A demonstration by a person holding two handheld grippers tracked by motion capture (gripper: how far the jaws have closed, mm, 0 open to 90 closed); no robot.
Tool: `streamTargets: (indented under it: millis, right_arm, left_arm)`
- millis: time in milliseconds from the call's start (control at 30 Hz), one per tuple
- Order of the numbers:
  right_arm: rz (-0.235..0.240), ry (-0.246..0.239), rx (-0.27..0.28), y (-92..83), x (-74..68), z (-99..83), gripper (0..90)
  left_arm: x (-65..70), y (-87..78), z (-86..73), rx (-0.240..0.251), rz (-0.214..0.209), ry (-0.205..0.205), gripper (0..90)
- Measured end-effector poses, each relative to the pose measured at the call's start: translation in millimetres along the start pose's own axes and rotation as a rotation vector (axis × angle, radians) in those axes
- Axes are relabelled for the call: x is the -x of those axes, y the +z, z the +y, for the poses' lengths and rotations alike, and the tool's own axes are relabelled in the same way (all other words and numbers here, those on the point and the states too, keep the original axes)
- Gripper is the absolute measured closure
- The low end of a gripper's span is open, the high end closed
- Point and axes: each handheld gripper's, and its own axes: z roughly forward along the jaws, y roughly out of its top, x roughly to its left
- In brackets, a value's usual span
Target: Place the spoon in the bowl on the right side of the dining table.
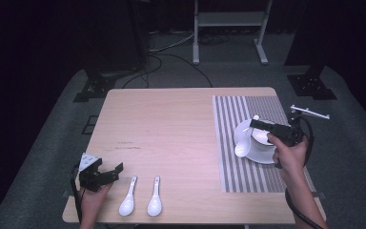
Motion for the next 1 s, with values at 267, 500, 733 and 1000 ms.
streamTargets:
  millis: [267,500,733,1000]
  right_arm:
    - [-0.021,0.02,0.053,-11.0,5.0,16.0,84.4]
    - [-0.035,0.05,0.086,-13.7,14.6,24.2,84.4]
    - [-0.059,0.079,0.118,-15.5,27.4,28.0,84.4]
    - [-0.102,0.115,0.167,-21.2,41.3,36.9,84.4]
  left_arm:
    - [0.0,-0.1,-0.1,0.001,0.001,0.0,5.5]
    - [0.1,-0.1,0.0,0.001,0.002,0.0,5.5]
    - [0.4,0.0,0.0,0.001,0.003,0.004,5.5]
    - [0.2,-0.2,0.0,0.001,0.003,0.002,5.5]
